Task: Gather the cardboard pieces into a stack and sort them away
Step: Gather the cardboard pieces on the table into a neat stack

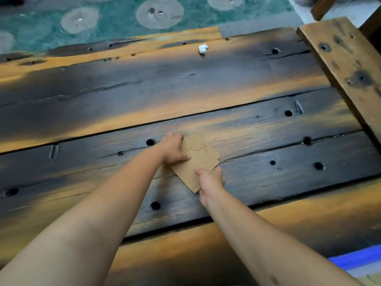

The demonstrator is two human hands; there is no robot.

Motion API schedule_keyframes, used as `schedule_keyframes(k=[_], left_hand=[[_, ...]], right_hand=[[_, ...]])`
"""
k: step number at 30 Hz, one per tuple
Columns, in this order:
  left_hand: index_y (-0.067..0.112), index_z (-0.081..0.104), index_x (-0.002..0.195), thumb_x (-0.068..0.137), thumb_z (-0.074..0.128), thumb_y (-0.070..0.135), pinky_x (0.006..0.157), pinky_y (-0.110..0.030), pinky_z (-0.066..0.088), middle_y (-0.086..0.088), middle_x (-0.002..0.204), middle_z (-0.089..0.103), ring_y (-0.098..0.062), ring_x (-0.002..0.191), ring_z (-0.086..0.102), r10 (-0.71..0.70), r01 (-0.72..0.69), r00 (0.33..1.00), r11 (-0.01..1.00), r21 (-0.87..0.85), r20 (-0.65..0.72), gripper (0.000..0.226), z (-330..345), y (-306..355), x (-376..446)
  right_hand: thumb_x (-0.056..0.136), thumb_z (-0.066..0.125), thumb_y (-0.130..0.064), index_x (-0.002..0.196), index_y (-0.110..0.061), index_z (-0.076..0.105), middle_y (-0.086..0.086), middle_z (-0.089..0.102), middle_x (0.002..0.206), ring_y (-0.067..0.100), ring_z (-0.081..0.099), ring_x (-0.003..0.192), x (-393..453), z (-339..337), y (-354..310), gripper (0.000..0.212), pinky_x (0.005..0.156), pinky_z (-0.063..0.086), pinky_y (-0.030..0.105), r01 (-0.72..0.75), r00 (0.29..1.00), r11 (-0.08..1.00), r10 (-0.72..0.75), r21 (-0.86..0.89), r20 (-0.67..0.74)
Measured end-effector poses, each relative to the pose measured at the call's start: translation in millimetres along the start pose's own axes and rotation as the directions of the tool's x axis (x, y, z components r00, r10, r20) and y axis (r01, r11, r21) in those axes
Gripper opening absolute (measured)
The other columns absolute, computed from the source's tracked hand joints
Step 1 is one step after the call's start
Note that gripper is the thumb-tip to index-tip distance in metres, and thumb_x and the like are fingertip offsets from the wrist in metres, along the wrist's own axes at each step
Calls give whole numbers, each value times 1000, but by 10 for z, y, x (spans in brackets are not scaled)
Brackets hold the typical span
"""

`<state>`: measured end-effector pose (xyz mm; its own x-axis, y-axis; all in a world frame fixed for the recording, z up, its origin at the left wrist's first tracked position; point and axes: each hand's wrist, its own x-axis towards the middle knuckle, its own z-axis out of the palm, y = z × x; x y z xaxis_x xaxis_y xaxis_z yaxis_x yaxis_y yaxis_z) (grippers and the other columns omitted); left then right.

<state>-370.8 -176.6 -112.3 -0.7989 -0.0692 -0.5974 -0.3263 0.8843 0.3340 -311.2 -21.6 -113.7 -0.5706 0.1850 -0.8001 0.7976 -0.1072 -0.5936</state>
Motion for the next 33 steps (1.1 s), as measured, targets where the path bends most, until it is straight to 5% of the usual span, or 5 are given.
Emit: schedule_keyframes(k=[7,12,18,24,33], left_hand=[[8,39,134,81,73,42,103,-37,37,-19,133,45,-32,123,44,-133,117,990,951,-287,-37,71,493,-223,-722],[13,36,116,85,71,30,93,-33,41,-11,125,50,-27,116,50,-192,112,977,835,-538,-93,49,863,-134,-1315],[18,32,142,84,72,22,89,-23,40,1,121,61,-16,111,57,-216,27,948,788,-615,-235,71,1153,98,-2020],[24,50,124,87,69,20,83,-23,39,0,121,66,-18,111,60,-223,-19,916,806,-592,-333,42,1531,346,-2559],[15,55,109,87,66,27,79,-37,49,-10,106,69,-33,102,61,-275,29,849,877,-479,-452,28,2108,648,-2815]], right_hand=[[78,71,-16,113,-31,39,7,60,117,25,58,99,-84,-345,90,50,89,52,45,203,974,886,-141,-417,175],[84,70,-14,134,-21,42,8,61,127,29,57,115,-251,-644,96,57,98,46,40,481,876,548,-256,-684,410],[85,70,-13,139,-14,39,12,56,133,31,51,124,-573,-1068,174,62,99,39,34,692,717,254,-350,-676,603],[86,69,-17,121,-9,50,16,61,121,34,55,113,-795,-1613,321,40,89,41,35,783,588,53,-389,-619,709],[90,61,-22,97,-16,40,19,65,102,42,60,94,-792,-2184,746,23,71,45,42,772,580,11,-422,-635,697]])
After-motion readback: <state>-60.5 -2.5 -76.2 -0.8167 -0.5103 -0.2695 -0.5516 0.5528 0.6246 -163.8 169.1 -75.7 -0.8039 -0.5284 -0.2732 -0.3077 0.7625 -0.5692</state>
